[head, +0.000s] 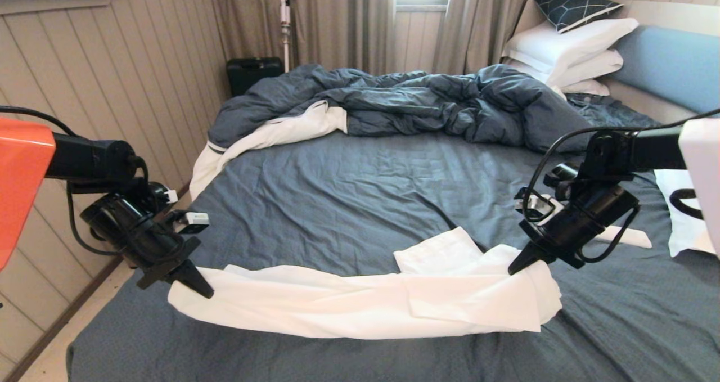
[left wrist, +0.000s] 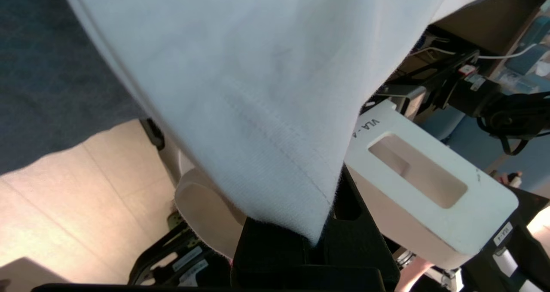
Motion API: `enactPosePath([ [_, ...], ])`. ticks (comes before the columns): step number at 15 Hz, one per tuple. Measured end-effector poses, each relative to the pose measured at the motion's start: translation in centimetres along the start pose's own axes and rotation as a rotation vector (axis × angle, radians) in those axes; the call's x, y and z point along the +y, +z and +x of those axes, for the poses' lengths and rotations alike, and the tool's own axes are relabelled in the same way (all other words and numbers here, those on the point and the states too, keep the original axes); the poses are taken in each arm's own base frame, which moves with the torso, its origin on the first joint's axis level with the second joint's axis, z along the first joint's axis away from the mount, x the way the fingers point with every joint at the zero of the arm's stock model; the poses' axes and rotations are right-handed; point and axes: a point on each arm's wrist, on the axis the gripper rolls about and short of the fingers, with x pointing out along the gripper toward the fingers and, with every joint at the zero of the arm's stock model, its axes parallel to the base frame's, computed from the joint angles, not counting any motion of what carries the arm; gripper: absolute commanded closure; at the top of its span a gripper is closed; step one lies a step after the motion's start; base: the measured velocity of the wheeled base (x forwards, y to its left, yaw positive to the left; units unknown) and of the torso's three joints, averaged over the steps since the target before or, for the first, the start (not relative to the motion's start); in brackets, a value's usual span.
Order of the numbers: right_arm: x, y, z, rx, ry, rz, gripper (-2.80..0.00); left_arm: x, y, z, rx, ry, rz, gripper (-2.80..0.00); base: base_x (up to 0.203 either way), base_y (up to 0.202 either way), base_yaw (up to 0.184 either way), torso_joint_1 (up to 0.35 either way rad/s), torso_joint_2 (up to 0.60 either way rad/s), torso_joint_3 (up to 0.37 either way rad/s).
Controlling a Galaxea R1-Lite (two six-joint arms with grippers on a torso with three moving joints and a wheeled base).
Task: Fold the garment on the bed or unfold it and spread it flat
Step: Fold the white T-shirt
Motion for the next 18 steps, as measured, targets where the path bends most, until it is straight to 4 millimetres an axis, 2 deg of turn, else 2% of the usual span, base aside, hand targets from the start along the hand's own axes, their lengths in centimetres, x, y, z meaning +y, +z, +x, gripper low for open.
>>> enactPosePath([
  [6,-0.8,0.9,1.1,-0.005,-0.005,-0.004,0.00,0.8,1.0,0.7,-0.034,-0.022,0.012,0.00,0.000,0.000,0.000,0.000,0.00,0.000],
  [9,-1.0,1.0,1.4,0.002,-0.006,0.000,0.00,1.4,0.4,0.7,-0.024,-0.027,-0.014,0.00,0.000,0.000,0.000,0.000,0.00,0.000],
  [10,-1.1,1.0,1.5,0.006,-0.007,0.003,-2.80,1.6,0.2,0.6,-0.019,-0.027,-0.025,-1.65,0.000,0.000,0.000,0.000,0.00,0.000],
  [11,-1.2,1.0,1.5,0.009,-0.007,0.006,-2.80,1.8,-0.1,0.6,-0.015,-0.026,-0.032,-2.80,0.000,0.000,0.000,0.000,0.00,0.000],
  [14,-1.1,1.0,1.5,0.007,-0.006,0.005,-2.80,1.8,-0.4,0.5,-0.016,-0.027,-0.035,-2.80,0.000,0.000,0.000,0.000,0.00,0.000],
  [18,-0.9,0.8,0.2,-0.032,-0.009,-0.005,-2.80,1.6,-0.8,-0.7,-0.057,-0.026,-0.031,-2.80,0.000,0.000,0.000,0.000,0.00,0.000],
])
